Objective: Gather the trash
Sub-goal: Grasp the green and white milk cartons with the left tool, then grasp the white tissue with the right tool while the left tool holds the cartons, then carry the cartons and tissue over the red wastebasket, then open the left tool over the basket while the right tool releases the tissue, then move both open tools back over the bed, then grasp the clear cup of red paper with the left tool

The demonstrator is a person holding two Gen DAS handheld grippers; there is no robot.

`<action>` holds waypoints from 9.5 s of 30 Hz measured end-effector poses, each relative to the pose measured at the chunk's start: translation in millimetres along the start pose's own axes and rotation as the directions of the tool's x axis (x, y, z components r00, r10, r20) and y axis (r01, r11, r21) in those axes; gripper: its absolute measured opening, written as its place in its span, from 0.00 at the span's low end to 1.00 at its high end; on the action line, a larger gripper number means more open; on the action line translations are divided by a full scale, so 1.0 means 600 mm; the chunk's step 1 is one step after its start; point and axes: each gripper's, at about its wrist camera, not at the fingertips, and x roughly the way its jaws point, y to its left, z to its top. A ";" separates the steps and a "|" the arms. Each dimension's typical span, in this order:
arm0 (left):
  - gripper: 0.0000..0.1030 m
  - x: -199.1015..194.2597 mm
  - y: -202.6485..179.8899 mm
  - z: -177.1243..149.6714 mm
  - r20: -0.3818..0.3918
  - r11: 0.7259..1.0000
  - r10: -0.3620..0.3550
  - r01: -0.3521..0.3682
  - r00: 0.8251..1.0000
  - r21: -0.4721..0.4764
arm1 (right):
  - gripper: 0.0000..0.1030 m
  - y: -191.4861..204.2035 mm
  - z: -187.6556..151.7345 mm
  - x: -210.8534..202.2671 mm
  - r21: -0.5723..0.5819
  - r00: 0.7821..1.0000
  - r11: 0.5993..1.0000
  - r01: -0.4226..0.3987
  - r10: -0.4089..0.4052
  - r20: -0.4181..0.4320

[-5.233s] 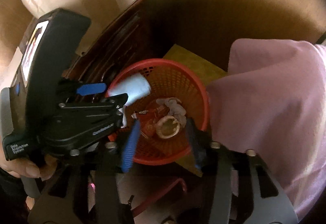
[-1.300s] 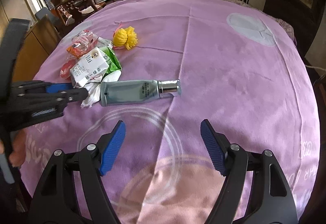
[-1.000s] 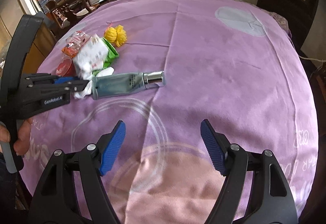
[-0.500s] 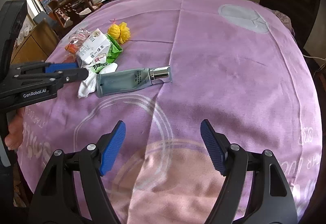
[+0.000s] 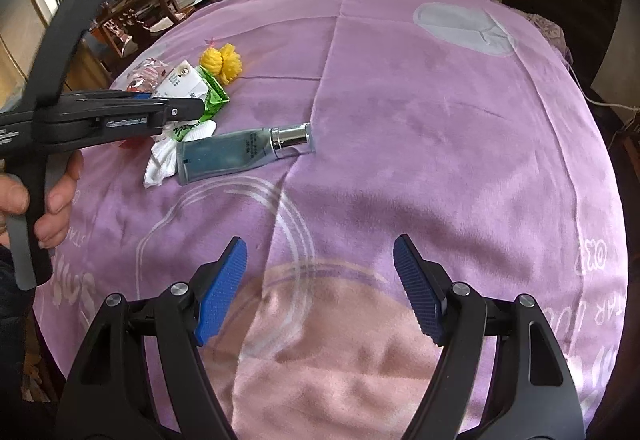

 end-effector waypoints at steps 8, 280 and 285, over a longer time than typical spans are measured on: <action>0.23 -0.052 0.018 -0.019 0.067 0.999 -0.008 0.010 0.998 -0.037 | 0.72 0.012 -0.001 -0.017 -0.018 1.000 1.000 0.003 -0.002 0.013; 0.91 -0.058 0.175 -0.148 0.011 0.916 0.169 -0.153 0.986 -0.370 | 0.65 0.065 0.003 0.025 0.042 0.999 0.998 0.037 -0.036 -0.037; 0.91 -0.040 0.190 -0.118 0.022 0.912 0.182 -0.161 0.983 -0.378 | 0.70 0.064 0.024 0.033 0.034 0.998 0.998 0.056 -0.055 -0.022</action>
